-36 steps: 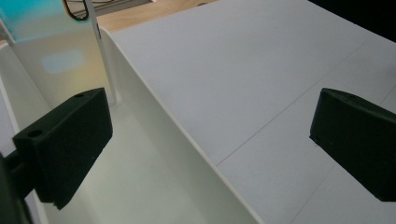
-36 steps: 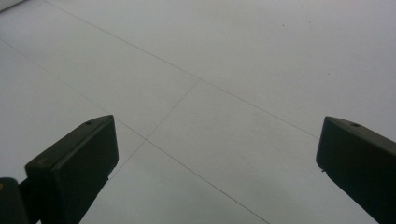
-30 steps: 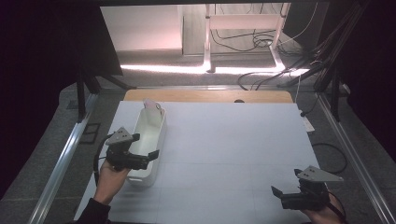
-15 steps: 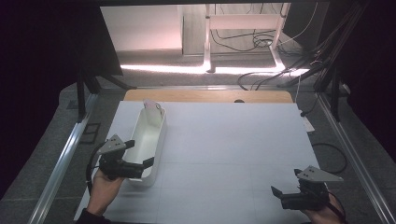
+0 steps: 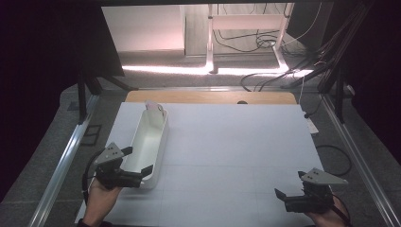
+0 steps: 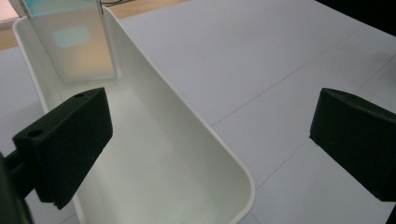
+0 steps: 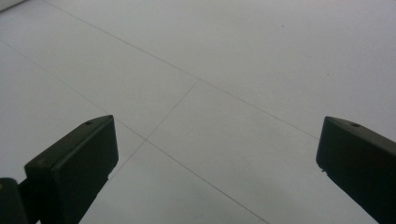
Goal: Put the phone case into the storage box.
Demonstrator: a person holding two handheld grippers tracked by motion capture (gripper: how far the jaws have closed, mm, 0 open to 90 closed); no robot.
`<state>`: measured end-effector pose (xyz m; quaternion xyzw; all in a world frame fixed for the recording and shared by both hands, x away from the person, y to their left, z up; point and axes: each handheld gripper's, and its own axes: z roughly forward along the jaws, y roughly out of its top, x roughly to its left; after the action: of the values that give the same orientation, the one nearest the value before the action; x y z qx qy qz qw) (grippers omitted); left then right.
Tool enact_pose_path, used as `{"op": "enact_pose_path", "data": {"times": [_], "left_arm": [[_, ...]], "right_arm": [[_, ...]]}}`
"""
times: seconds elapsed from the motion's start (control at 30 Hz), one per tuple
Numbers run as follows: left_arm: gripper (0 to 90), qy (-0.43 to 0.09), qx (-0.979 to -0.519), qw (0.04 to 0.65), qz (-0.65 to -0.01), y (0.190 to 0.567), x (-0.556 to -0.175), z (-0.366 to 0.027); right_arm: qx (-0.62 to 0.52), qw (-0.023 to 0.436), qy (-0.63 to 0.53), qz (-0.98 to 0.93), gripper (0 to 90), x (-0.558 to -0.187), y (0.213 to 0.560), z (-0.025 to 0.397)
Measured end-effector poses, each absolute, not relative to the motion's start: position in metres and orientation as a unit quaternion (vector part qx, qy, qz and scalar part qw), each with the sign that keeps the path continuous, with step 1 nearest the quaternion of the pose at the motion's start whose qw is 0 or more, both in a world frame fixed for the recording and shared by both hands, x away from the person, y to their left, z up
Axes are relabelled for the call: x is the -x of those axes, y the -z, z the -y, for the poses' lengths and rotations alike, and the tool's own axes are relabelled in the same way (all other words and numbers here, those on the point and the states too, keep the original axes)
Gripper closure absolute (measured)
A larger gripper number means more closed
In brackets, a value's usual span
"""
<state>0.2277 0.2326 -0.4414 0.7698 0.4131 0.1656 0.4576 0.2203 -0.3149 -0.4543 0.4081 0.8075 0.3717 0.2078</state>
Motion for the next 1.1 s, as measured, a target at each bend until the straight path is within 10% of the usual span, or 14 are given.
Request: {"op": "enact_pose_path", "data": {"times": [1.1], "left_arm": [[0.0,-0.186,-0.766,0.433,-0.438,0.451,-0.191,-0.253]], "right_arm": [[-0.409,0.207,-0.373,-0.807,0.0,-0.22,0.454,0.315]]}}
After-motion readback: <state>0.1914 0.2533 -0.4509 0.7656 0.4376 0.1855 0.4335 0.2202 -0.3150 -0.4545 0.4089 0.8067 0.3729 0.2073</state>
